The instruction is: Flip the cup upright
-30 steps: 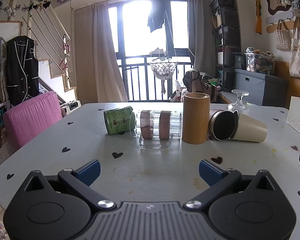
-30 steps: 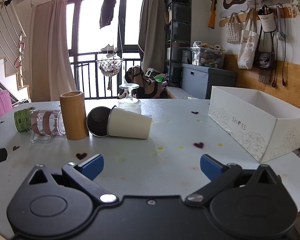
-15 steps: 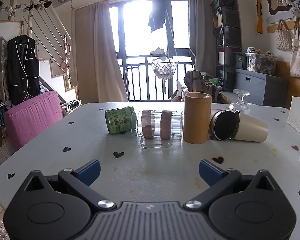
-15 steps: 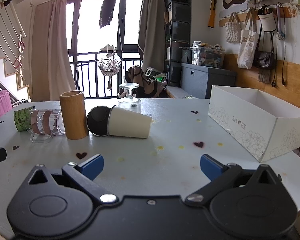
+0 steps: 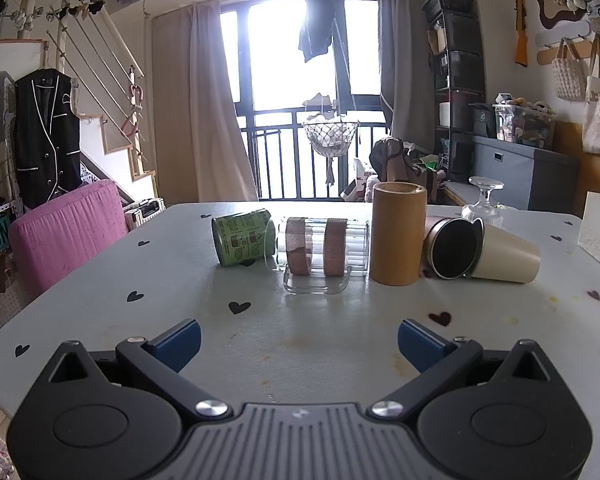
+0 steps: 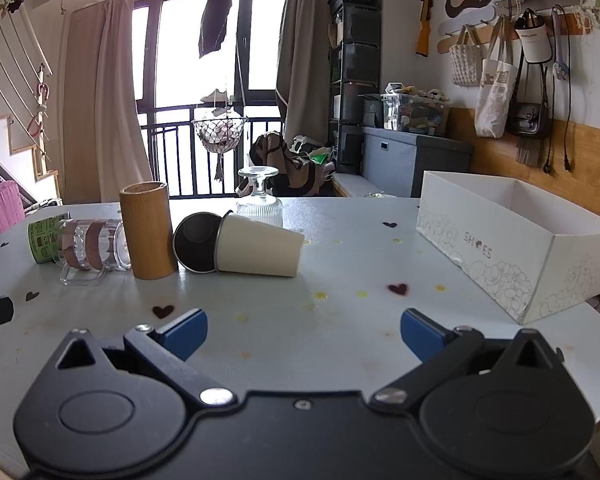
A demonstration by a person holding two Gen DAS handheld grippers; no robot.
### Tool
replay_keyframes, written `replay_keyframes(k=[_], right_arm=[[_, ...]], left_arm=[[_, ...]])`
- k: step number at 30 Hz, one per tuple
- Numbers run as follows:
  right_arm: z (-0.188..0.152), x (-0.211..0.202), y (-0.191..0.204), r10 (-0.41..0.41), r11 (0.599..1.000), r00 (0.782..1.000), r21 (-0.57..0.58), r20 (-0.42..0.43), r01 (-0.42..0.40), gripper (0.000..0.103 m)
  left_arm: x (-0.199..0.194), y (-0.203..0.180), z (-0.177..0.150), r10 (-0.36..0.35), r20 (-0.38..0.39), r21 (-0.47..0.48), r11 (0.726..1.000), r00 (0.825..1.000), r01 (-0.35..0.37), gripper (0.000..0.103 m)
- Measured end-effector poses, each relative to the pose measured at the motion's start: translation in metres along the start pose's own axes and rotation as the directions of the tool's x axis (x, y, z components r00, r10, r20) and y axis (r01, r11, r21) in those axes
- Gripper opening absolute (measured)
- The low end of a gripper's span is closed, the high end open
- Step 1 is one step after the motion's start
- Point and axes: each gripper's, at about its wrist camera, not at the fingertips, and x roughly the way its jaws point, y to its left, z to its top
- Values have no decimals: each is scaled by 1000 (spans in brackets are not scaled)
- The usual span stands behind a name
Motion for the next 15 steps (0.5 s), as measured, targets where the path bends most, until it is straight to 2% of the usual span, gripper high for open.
replay_keyframes(k=[4, 6, 12, 15], right_arm=[[-2, 2, -1, 4, 1000, 1000, 4, 1, -4, 103], [-2, 4, 0, 8, 1000, 1000, 8, 1, -8, 103], [-5, 14, 0, 19, 1000, 1000, 9, -2, -19, 103], [-8, 20, -2, 31, 999, 1000, 30, -2, -31, 103]], left_arm=[[7, 9, 1, -11, -8, -5, 1000, 1000, 11, 103], [11, 10, 6, 8, 3, 21, 1000, 1000, -9, 103], [32, 32, 23, -10, 51, 140, 990, 999, 3, 103], [48, 46, 31, -53, 71, 207, 978, 996, 38, 103]])
